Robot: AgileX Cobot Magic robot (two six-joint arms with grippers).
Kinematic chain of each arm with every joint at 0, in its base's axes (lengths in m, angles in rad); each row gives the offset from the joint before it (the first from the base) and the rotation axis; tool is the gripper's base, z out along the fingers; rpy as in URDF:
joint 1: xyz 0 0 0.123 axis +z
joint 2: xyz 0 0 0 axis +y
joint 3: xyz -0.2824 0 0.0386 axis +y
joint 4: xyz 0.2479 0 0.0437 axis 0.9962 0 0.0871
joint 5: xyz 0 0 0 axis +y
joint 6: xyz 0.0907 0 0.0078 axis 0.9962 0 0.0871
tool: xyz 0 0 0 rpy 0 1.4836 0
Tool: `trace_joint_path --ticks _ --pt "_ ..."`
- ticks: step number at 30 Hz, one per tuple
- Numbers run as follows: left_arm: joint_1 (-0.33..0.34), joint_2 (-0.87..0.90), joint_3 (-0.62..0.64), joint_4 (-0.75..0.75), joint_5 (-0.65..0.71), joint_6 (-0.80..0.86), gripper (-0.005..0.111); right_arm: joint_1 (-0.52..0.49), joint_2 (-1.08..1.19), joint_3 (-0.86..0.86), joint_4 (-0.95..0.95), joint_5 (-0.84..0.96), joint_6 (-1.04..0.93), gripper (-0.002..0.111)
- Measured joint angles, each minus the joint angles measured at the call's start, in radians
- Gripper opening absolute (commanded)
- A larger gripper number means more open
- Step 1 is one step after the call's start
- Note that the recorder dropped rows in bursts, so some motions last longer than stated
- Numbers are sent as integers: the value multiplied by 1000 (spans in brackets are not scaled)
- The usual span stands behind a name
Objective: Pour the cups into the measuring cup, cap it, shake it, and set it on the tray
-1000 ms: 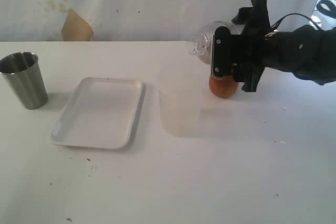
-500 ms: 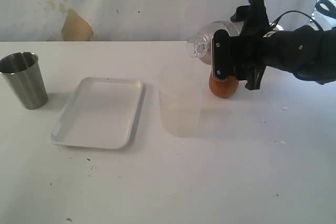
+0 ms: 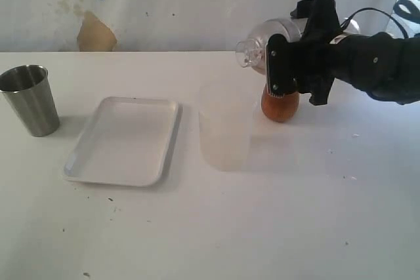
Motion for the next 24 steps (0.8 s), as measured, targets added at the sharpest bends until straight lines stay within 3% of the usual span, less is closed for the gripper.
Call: trace_joint_path --ticks 24 --pt "0 0 0 0 0 0 0 0 68 0 -183 -114 -8 0"
